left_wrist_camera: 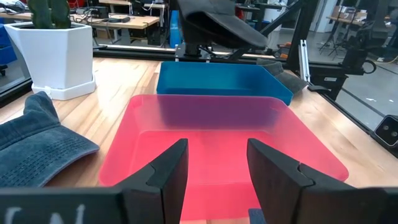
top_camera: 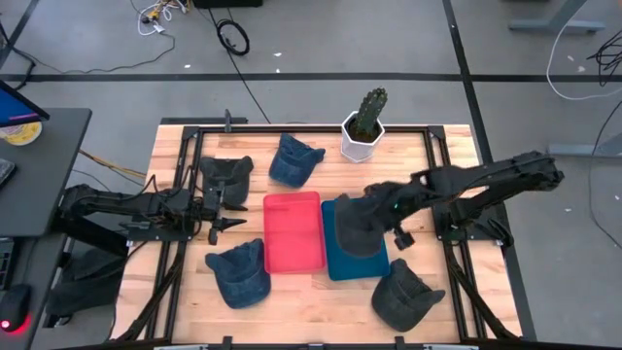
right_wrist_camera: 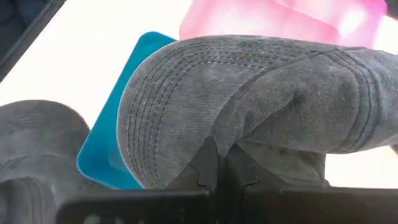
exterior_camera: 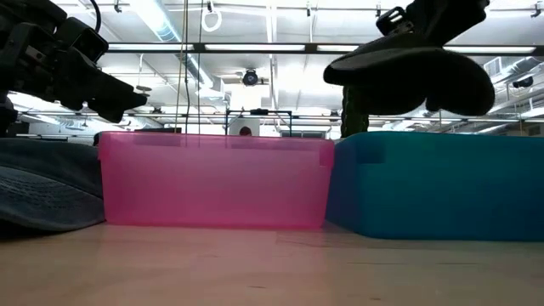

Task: Pick & Place hat
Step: Put the top right black cap into the blue bin

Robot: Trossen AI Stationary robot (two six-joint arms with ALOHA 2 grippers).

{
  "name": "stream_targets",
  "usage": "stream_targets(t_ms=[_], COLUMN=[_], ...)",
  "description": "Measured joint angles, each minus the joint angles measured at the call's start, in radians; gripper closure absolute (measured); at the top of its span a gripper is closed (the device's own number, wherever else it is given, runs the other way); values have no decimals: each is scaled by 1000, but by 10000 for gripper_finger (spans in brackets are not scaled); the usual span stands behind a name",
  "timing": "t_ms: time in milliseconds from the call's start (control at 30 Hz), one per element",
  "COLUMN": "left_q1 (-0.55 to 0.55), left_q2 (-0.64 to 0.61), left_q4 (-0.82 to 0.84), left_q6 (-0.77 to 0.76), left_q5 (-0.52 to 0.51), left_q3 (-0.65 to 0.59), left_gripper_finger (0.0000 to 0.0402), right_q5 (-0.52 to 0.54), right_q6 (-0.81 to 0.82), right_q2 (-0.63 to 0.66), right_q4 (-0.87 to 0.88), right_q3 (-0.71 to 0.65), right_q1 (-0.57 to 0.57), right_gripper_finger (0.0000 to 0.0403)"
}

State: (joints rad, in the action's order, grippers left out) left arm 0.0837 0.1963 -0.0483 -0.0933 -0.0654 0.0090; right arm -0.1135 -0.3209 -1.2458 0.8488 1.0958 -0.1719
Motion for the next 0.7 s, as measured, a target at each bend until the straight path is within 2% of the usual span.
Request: stream_targets(t_ms=[467, 700], left_q1=[0, 0], left_q2=[0, 0], left_q4=[0, 0], left_q6=[0, 0], left_q5=[0, 0], left_q3=[0, 0], left_gripper_finger=[232, 232], right_q5=[0, -1], right_q6=[-33, -34], right_q2=[-228, -294], right_q4=[-44, -66], right_q3=[0, 0], right_q1=[-72, -75], right_gripper_finger=[403, 403])
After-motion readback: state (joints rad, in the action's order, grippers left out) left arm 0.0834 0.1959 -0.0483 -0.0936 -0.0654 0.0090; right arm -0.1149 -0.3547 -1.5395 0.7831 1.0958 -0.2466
